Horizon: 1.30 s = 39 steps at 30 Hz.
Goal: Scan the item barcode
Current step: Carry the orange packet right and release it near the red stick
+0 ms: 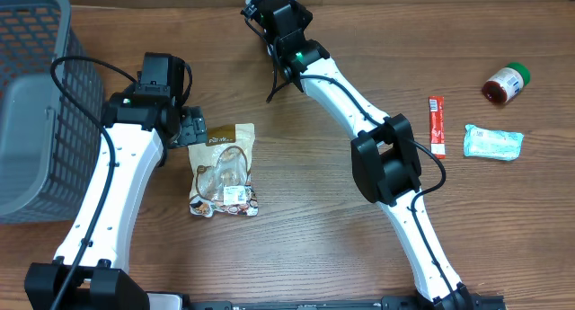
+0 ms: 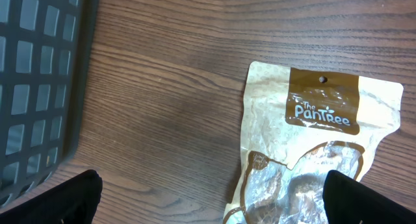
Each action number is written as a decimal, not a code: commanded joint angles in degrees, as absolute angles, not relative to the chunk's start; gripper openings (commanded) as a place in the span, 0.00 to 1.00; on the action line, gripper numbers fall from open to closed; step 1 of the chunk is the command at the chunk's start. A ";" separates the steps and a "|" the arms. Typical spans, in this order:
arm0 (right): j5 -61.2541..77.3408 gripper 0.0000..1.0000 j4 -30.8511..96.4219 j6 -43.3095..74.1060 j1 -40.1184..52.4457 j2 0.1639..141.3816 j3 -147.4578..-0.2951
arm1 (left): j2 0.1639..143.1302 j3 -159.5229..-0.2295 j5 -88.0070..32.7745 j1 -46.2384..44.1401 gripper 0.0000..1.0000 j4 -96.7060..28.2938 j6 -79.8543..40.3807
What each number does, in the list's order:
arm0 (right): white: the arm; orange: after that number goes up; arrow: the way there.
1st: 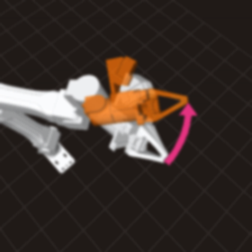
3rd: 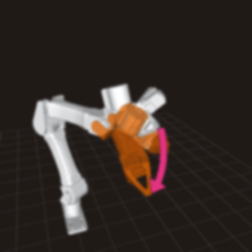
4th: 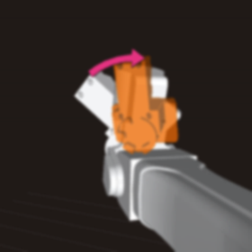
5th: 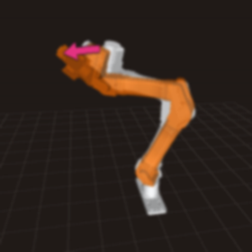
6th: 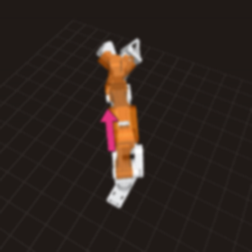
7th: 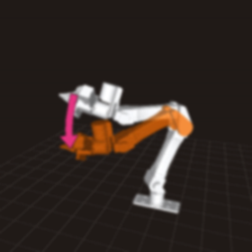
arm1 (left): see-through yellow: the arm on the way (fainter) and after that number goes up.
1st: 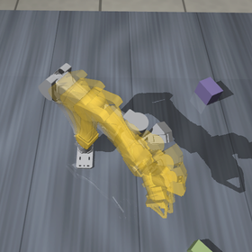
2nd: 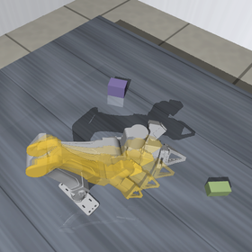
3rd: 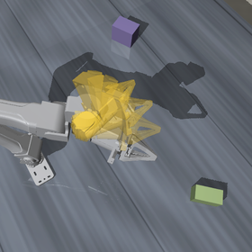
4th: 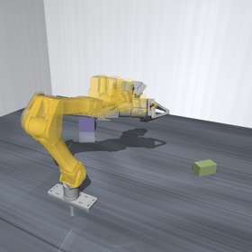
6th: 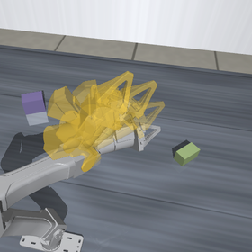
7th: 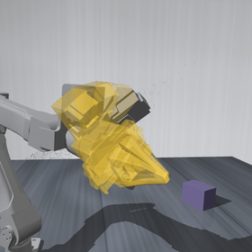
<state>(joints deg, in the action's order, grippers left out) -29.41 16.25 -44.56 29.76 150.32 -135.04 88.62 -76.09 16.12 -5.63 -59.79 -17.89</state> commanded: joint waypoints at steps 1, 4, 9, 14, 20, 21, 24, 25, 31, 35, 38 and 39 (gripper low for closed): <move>-32.05 0.04 14.66 -43.22 29.52 150.45 -135.31 | 88.82 -76.23 16.49 -5.69 1.00 -59.68 -17.82; -39.18 0.04 10.96 -37.36 29.63 148.11 -135.35 | 88.82 -76.23 16.49 -5.69 1.00 -59.68 -17.82; -39.20 0.04 16.93 -35.55 29.58 141.67 -135.35 | 88.82 -76.23 16.49 -5.69 1.00 -59.68 -17.82; -39.09 0.04 29.08 -24.51 29.17 132.64 -135.35 | 88.82 -76.23 16.49 -5.69 1.00 -59.68 -17.82; -33.34 0.04 57.80 -4.60 26.30 122.74 -135.35 | 88.82 -76.23 16.49 -5.69 1.00 -59.68 -17.82; -31.86 0.04 61.71 -2.61 25.50 122.39 -135.35 | 88.82 -76.23 16.49 -5.69 1.00 -59.68 -17.82; -26.00 0.04 75.20 3.03 22.04 122.50 -135.26 | 88.82 -76.23 16.49 -5.69 1.00 -59.68 -17.82; -23.66 0.04 79.50 5.15 20.47 122.87 -134.89 | 88.82 -76.23 16.49 -5.69 1.00 -59.68 -17.82; -19.35 0.04 89.25 9.98 10.35 123.46 -125.38 | 88.82 -76.23 16.49 -5.69 1.00 -59.68 -17.82; -19.07 0.04 86.37 12.71 4.82 123.46 -116.81 | 88.82 -76.23 16.49 -5.69 1.00 -59.68 -17.82; -18.70 0.04 81.78 12.71 1.15 123.46 -110.26 | 88.82 -76.23 16.49 -5.69 1.00 -59.68 -17.82; -18.70 0.04 80.12 12.69 0.14 123.46 -108.27 | 88.82 -76.23 16.49 -5.69 1.00 -59.68 -17.82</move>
